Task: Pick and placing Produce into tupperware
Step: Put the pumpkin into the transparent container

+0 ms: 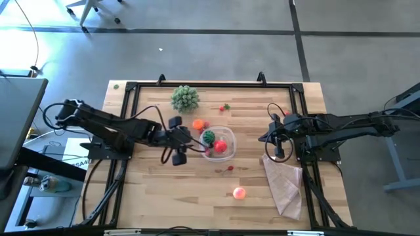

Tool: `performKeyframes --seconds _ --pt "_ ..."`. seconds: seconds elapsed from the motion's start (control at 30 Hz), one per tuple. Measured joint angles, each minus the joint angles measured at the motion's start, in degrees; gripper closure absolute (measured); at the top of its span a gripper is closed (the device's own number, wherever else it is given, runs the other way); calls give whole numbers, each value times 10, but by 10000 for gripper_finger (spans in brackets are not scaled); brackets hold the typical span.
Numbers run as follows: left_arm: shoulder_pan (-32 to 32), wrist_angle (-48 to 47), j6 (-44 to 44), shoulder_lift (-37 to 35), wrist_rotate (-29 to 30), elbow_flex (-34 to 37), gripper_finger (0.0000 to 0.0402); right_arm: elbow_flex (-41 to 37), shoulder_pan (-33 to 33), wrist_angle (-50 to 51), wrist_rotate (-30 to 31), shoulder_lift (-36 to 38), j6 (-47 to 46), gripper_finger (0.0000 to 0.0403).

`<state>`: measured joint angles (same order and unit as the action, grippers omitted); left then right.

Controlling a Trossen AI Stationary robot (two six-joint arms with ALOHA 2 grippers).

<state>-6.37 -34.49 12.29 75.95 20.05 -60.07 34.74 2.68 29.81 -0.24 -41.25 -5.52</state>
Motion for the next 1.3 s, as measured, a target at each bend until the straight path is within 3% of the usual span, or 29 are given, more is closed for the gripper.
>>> performKeyframes --seconds 0.13,0.23,0.37,0.47,0.57,0.7,0.93,1.07,1.3 --pt "0 16 22 -16 25 58 262 0 0 -1 0 0 0 403" --pt "6 13 32 -18 82 85 263 0 0 -2 0 0 0 403" --pt "41 15 73 -15 144 95 262 0 0 -1 0 0 0 403" --pt "81 24 116 -15 146 95 262 0 0 0 0 0 0 403" --pt "129 25 166 -15 105 95 263 0 0 -1 0 0 0 403" --pt "206 33 163 -9 -24 95 263 0 0 -1 0 0 0 403" --pt "294 87 -40 -6 -197 95 263 0 0 -1 0 0 0 403" --pt "313 105 -129 1 -245 94 263 0 0 -1 0 0 0 403" --pt "311 132 -239 42 -249 94 263 0 0 0 0 0 0 403"
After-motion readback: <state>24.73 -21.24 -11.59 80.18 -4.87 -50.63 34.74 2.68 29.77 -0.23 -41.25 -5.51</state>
